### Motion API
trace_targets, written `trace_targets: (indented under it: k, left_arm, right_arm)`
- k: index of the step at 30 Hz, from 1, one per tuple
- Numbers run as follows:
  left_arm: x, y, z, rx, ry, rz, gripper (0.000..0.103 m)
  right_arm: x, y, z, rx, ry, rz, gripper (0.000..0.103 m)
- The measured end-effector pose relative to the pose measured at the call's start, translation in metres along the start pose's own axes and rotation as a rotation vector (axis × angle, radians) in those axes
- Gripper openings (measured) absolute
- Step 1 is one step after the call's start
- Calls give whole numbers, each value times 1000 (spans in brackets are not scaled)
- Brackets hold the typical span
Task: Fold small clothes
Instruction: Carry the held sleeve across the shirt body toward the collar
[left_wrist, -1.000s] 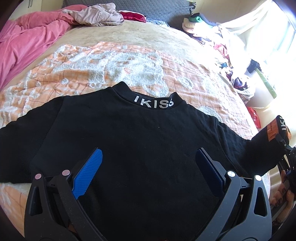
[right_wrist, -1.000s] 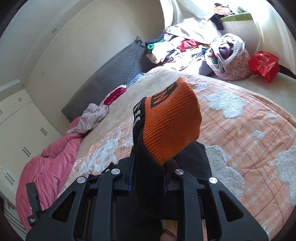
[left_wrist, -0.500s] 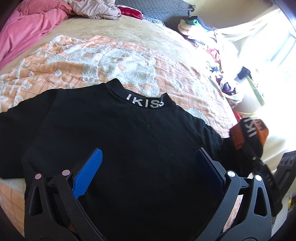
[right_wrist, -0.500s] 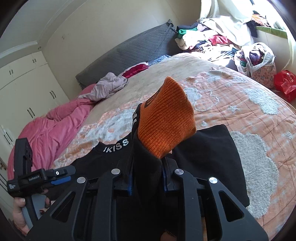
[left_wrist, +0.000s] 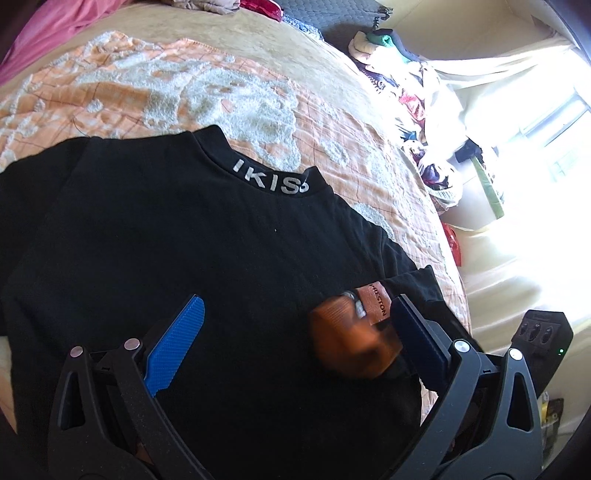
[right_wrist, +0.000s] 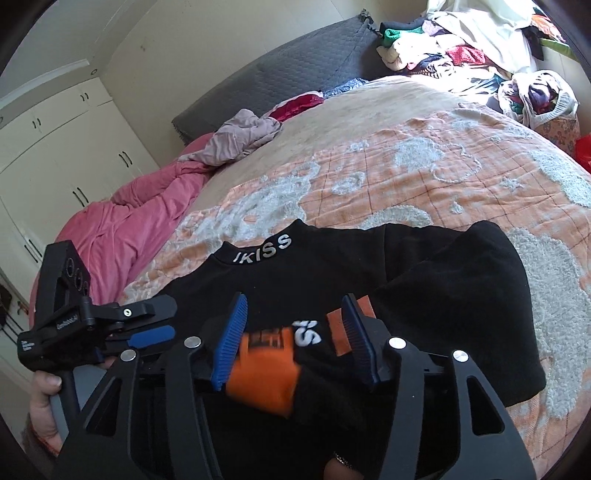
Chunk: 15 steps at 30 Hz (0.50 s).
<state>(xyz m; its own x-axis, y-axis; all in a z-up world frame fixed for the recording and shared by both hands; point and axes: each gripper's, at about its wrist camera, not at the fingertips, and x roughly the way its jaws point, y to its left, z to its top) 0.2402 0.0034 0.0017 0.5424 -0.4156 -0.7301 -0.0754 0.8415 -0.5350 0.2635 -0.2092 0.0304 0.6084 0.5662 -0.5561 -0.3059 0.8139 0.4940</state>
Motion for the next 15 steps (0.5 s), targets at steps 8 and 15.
trace_targets:
  k: [8,15]
  left_arm:
    - [30,-10,-19,-7,80,-53,95]
    - [57,-18,-36,-39,115,-66,93]
  right_arm:
    - [-12,-18,6,70,-13,-23,56]
    - [-24,-37,8,137,-37,-38,56]
